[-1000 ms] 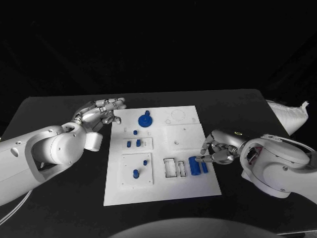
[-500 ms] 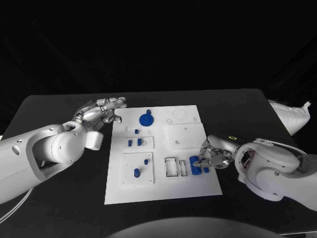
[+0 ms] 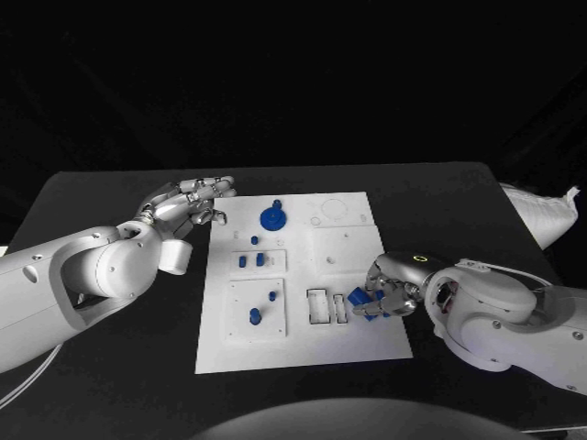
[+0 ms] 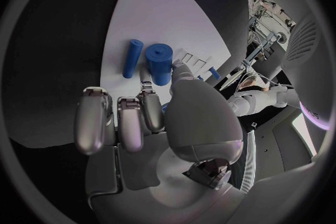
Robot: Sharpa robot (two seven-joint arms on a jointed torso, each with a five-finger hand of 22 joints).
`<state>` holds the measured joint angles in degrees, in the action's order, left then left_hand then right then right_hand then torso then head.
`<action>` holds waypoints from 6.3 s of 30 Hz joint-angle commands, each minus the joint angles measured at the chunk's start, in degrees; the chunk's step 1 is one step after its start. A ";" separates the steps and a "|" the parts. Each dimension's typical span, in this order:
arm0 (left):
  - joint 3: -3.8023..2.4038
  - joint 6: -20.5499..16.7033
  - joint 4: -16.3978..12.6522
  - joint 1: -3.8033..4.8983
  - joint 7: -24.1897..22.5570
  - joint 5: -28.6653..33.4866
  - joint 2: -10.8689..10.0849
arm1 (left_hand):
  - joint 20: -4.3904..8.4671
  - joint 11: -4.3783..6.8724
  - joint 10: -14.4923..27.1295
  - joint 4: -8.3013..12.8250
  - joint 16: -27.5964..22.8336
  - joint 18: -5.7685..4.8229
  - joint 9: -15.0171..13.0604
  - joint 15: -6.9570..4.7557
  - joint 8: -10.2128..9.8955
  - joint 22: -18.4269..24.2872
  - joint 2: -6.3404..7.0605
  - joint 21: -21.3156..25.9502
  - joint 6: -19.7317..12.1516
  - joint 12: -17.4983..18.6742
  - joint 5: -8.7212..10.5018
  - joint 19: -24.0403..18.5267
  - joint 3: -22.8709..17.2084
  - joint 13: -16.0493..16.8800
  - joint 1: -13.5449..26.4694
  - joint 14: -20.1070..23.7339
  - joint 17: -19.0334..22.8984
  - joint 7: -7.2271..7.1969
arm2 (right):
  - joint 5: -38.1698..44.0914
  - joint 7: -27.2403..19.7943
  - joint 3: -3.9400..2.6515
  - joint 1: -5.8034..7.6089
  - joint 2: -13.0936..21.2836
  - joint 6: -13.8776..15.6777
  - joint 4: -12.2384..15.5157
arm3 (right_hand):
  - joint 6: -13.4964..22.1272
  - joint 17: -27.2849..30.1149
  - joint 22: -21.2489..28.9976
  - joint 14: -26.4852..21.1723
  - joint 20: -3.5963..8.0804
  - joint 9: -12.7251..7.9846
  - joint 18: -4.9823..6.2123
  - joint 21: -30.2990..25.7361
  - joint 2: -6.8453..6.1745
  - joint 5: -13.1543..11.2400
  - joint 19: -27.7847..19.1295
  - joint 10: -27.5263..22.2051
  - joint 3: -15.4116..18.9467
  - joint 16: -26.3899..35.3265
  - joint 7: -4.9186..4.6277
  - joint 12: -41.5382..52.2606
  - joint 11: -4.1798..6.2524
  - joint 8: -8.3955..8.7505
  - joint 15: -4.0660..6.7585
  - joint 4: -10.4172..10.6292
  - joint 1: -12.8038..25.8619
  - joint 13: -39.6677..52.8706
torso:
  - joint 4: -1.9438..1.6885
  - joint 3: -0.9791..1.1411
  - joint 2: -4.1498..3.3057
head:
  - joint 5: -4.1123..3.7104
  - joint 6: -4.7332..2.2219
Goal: Assemble the parts on the task board
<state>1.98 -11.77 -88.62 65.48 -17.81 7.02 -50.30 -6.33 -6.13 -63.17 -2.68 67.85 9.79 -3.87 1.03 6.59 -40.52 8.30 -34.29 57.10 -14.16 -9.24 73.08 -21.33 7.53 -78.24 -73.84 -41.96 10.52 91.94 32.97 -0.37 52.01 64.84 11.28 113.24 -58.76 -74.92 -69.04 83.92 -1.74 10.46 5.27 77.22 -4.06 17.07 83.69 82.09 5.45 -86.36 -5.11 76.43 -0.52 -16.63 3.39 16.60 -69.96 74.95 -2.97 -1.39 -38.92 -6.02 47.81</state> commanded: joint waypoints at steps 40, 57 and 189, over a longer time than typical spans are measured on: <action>-0.01 1.20 -0.88 0.01 -0.18 -0.23 -0.49 | -0.27 -0.04 0.43 0.18 -0.40 0.60 -0.04 0.09 0.29 0.08 -0.40 0.26 -0.44 -0.29 0.36 -0.23 0.20 0.09 -0.18 0.61 0.20 0.18 | -12.86 1.44 -0.90 -0.32 -4.70 4.63 1.10 | -3.99 -9.96 -2.26 5.10 1.21 4.58 -1.52 1.70 7.41 8.61 1.25 2.06 1.64 -0.89 2.45 0.58 2.19 -4.26 2.04 0.11 -0.12 3.18 | -0.09 -0.17 0.05 | 0.79 0.46; -0.02 1.14 -1.09 0.02 -0.19 -0.23 -0.51 | -0.29 -0.07 0.56 0.17 -0.40 0.60 -0.04 0.12 0.33 0.10 -0.42 0.30 -0.51 -0.43 0.37 -0.26 0.29 0.11 -0.10 0.66 0.28 0.21 | -12.75 1.75 -0.89 -0.35 -8.35 3.55 -1.24 | -4.75 -10.07 -2.51 5.12 1.59 6.46 -1.57 1.79 7.79 1.44 1.28 2.17 5.60 -0.93 2.92 -0.99 2.60 -3.97 2.41 0.00 6.41 2.36 | 0.07 -0.02 0.00 | 1.36 0.58; 0.11 1.22 -1.20 0.00 0.27 -0.23 -1.27 | -0.41 -0.10 1.30 0.04 -0.27 0.62 -0.06 0.19 0.78 0.25 -0.54 0.49 -0.86 -1.54 0.54 -0.33 1.20 0.31 0.48 0.87 0.75 0.20 | 17.67 0.06 -0.25 -4.19 -1.45 -8.68 -2.34 | -4.68 -10.07 -1.95 5.02 0.78 10.86 -1.37 0.29 4.64 -8.49 0.57 0.23 -15.36 -0.40 1.45 -8.46 1.53 7.57 1.51 -9.66 -11.54 1.42 | 0.50 -0.06 0.02 | -1.51 0.44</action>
<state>2.12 -11.59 -89.68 65.47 -17.42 6.97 -51.64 -6.53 -6.23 -62.24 -2.84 67.62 9.79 -3.87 1.23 7.04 -40.34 8.00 -34.10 56.50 -15.53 -8.80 72.87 -20.38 7.75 -77.94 -73.21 -41.26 10.73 110.30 31.90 -1.54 48.84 63.38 9.06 112.42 -63.05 -74.91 -70.90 84.03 -0.95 24.66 4.39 77.43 -1.12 8.38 84.10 82.42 -7.16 -86.44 -3.70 68.27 0.61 -9.39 4.68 9.05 -79.43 85.32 -2.40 -1.45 -38.94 -7.56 48.22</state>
